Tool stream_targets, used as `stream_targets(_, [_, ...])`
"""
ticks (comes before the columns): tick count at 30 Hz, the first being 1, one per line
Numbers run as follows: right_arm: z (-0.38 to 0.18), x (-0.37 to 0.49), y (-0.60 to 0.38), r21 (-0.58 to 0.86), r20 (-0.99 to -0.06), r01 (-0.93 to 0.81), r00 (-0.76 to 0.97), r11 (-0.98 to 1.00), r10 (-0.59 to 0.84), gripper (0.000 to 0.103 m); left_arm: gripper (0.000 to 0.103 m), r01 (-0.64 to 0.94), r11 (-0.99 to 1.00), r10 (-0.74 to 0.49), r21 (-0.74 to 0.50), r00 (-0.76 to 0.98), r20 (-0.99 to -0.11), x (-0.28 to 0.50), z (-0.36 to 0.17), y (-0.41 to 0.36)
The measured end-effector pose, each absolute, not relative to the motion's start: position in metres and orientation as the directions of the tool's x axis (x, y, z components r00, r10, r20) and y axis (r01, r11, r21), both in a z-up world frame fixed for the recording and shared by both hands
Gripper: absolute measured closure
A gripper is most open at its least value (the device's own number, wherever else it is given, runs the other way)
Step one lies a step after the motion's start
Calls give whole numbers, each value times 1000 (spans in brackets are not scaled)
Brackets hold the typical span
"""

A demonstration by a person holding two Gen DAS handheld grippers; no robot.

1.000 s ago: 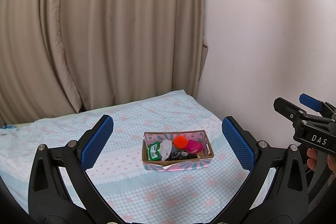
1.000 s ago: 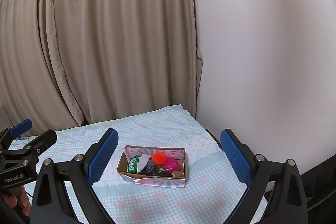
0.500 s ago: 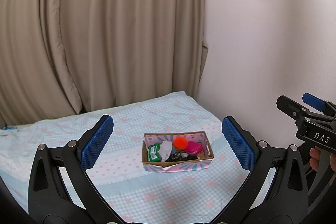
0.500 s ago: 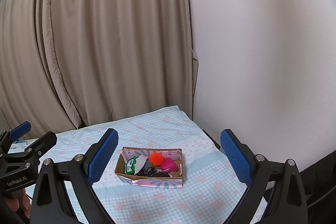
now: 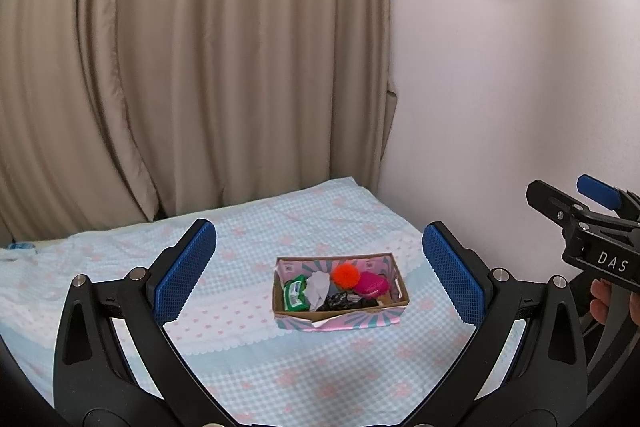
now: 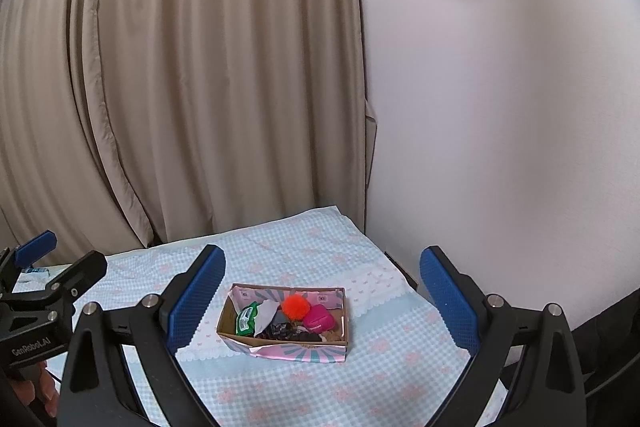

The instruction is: Organize soft objects

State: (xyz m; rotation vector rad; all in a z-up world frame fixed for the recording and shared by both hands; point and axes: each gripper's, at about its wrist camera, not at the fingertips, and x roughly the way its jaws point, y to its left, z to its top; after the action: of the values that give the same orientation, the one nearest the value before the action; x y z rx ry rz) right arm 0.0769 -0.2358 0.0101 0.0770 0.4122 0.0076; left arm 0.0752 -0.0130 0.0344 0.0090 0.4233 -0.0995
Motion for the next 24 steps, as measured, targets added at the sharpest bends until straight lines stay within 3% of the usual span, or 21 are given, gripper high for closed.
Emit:
stream_targets(16, [7, 82, -238, 84, -397, 3, 917, 996, 31, 6, 0, 71, 996, -44, 51, 912, -409, 75, 34, -23])
stream_targets(24, [4, 84, -237, 83, -403, -4, 914, 997, 37, 6, 0, 92, 996, -88, -13, 896, -436, 86, 27, -21])
